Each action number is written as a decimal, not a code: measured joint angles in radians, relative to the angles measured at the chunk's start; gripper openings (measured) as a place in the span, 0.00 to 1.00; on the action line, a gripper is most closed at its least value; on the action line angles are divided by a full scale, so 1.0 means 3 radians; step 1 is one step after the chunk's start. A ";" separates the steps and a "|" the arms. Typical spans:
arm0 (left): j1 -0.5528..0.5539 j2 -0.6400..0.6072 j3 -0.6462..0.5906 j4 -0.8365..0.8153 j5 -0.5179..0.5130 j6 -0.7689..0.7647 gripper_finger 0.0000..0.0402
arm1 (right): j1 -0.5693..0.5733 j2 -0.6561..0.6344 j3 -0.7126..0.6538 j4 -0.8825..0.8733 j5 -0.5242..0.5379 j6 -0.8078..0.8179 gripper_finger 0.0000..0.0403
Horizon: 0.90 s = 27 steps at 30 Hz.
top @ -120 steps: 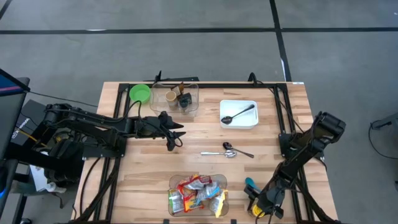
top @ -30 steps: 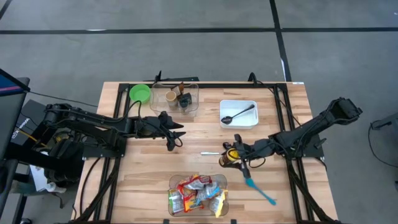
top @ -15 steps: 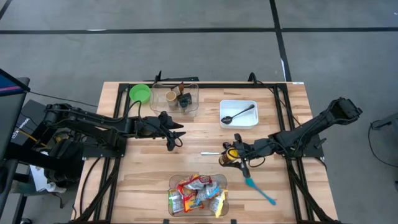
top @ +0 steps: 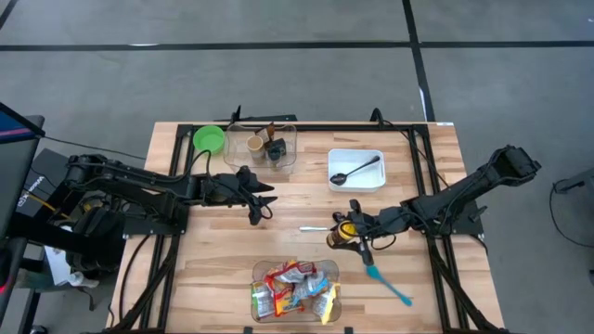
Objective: Pick & Place Food Item
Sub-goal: Put the yellow seasoning bottle into the top transparent bin
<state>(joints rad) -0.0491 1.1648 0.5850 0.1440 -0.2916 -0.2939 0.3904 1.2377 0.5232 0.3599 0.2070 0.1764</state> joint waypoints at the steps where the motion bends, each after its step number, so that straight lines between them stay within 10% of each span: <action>1: 0.0000 0.0000 0.0000 0.0000 0.0001 0.0000 0.38 | 0.0000 0.0000 0.0000 0.0000 0.0000 0.0001 0.56; 27: 0.0000 0.0000 0.0000 0.0000 0.0000 0.0001 0.38 | -0.0546 0.0183 0.0087 0.0090 -0.0285 0.0059 0.56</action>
<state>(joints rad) -0.0490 1.1648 0.5850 0.1440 -0.2916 -0.2935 0.2266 1.2927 0.5493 0.3869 0.1214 0.1940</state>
